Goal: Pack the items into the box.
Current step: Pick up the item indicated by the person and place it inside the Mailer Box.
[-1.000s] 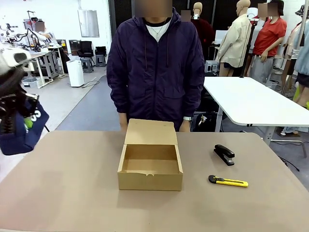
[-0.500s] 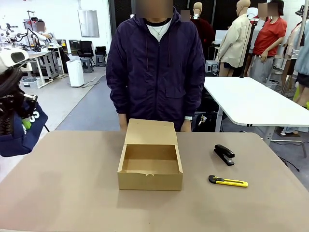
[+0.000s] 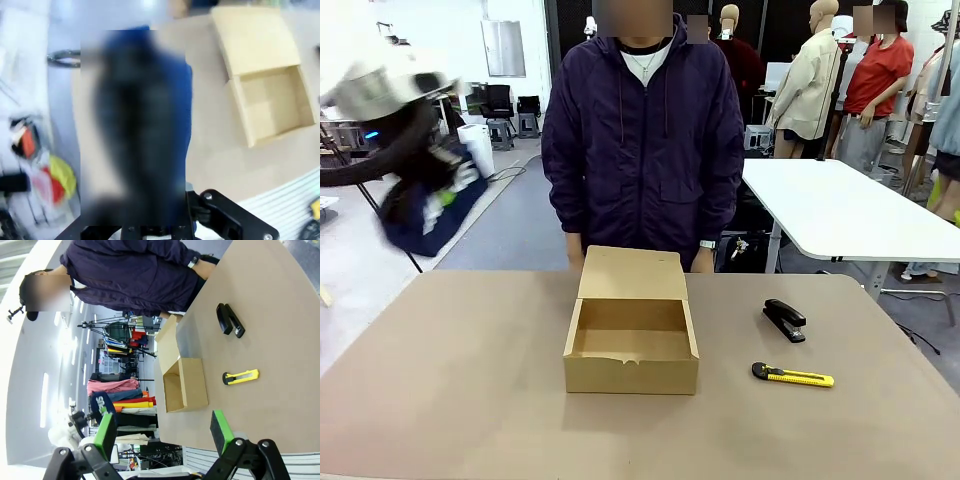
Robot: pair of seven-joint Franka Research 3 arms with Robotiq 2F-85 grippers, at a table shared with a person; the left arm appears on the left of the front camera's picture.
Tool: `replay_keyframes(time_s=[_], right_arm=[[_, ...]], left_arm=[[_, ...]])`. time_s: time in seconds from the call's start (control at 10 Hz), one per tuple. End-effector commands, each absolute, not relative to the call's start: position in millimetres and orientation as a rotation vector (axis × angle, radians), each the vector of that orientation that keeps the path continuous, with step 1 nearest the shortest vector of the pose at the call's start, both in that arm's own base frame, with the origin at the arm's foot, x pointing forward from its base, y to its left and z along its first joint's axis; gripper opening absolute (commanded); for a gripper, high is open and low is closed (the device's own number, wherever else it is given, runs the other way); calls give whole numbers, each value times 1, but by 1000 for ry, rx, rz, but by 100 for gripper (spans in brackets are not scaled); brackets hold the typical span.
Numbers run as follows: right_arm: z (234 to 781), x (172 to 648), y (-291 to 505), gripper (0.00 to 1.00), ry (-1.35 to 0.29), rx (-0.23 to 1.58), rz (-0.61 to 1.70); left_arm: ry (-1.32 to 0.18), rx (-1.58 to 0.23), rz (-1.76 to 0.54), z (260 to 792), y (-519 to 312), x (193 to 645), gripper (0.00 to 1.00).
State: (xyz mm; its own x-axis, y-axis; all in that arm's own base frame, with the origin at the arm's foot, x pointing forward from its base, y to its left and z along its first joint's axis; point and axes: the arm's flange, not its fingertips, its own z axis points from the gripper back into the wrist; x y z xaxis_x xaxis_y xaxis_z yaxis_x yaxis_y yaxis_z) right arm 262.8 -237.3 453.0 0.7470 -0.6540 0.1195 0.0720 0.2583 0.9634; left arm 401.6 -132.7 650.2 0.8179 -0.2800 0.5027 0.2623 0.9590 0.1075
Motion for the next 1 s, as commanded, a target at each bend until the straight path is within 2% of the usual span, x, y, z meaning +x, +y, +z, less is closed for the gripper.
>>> replay_keyframes(time_s=[0.0,0.1,0.3,0.5,0.7,0.9], right_arm=[[456,264,-239,100,-591,1233,-516],[456,264,-239,100,-591,1233,-516],[456,264,-239,100,-591,1233,-516],[456,264,-239,100,-591,1233,-516],[456,264,-239,100,-591,1233,-516],[456,264,-239,100,-591,1233,-516]], left_arm=[[-767,-89,-815,657,-180,445,0],[-774,-160,-988,654,-210,451,0],[-685,-281,-1327,638,-259,455,0],[-567,-338,-1618,623,-299,440,0],[-484,-312,-1720,614,-328,432,0],[-363,-182,-1677,601,-339,439,0]])
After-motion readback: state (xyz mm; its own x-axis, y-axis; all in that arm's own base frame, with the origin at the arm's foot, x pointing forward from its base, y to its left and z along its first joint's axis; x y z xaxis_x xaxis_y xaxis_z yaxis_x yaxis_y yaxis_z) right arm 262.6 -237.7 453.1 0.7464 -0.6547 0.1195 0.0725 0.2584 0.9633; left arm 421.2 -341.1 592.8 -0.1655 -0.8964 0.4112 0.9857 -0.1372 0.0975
